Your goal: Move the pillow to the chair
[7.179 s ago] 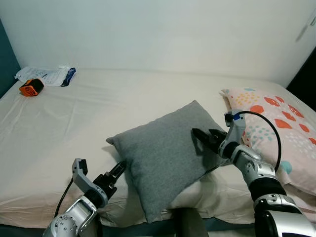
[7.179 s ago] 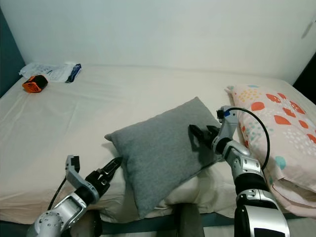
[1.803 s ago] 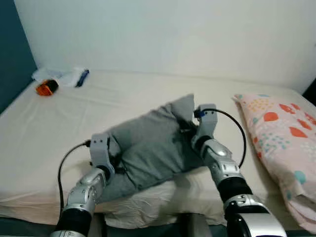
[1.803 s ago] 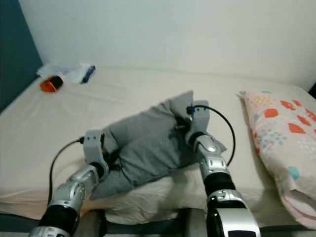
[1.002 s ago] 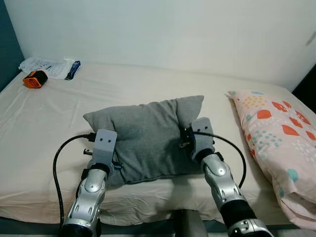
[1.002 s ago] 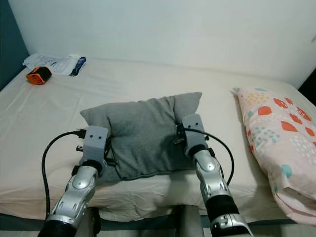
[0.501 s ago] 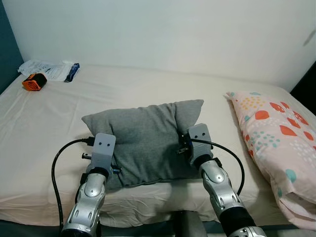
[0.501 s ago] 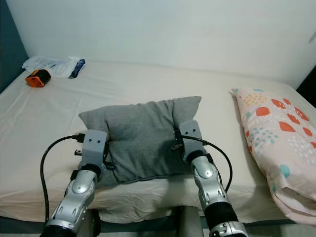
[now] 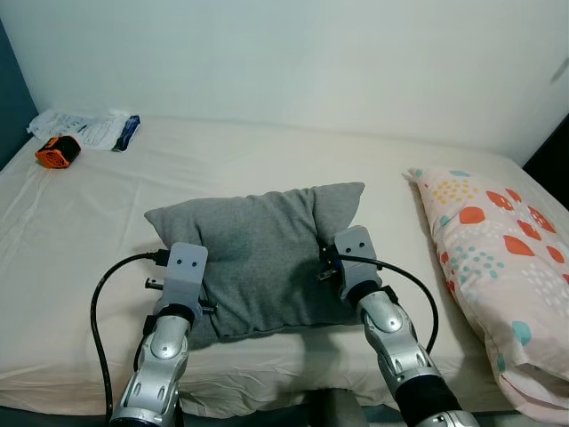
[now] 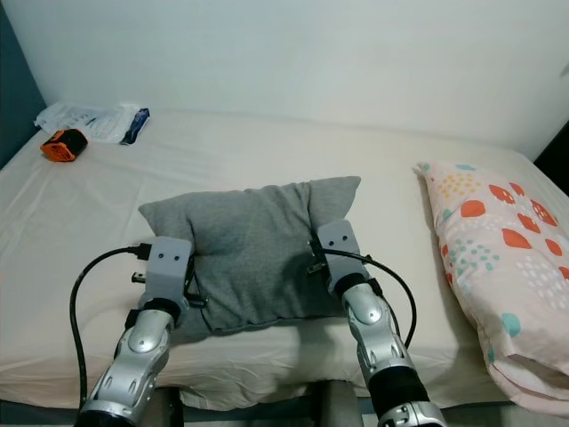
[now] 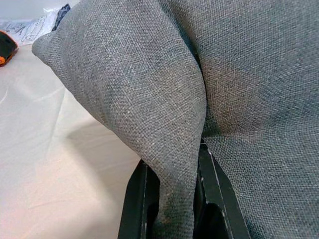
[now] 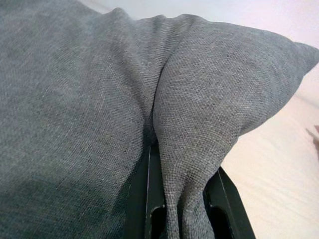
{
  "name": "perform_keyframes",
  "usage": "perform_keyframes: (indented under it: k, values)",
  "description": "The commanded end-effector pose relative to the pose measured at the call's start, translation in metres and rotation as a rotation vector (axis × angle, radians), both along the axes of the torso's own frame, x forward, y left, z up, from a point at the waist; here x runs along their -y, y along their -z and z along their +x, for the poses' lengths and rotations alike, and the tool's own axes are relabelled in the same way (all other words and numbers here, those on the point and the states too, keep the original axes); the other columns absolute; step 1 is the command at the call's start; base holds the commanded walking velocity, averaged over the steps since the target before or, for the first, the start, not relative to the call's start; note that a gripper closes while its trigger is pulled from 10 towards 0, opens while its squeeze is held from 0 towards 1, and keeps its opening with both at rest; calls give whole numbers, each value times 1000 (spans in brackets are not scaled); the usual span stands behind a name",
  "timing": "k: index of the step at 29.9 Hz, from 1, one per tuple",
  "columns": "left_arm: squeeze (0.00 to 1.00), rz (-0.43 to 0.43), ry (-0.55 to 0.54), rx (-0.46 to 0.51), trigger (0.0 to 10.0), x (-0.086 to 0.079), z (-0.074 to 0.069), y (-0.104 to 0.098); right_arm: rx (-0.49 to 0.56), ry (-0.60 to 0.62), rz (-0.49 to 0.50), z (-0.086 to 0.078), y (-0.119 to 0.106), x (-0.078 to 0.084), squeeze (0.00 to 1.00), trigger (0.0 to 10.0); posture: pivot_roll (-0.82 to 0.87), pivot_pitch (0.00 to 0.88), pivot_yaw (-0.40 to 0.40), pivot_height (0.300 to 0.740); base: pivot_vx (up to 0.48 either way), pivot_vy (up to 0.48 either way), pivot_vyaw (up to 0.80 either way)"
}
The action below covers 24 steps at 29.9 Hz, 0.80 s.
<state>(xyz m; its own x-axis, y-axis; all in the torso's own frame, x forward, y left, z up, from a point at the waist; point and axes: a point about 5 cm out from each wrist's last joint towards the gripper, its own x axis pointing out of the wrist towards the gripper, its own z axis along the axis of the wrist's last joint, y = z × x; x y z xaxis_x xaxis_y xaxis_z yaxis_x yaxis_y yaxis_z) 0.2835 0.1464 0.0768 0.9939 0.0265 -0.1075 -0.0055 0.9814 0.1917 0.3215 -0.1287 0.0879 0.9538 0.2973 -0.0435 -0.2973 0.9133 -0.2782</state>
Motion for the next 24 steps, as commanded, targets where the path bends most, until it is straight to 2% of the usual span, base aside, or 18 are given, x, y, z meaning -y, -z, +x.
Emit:
perform_keyframes:
  k: [1, 16, 24]
  values:
    - [0, -20, 27, 74, 10000, 10, 3, -15, 3, -55, -41, -5, 3, -9, 0, 10000, 40, 0, -161, 590, 0, 0, 0]
    - [0, -7, 21, 74, 10000, 8, -1, -13, -4, -93, -46, -8, 4, -13, 0, 10000, 45, 0, -167, 590, 0, 0, 0]
    - [0, 3, 28, 59, 10000, 10, -3, -9, 32, -121, -35, -10, -2, -16, 0, 10000, 40, 0, -164, 610, 0, 0, 0]
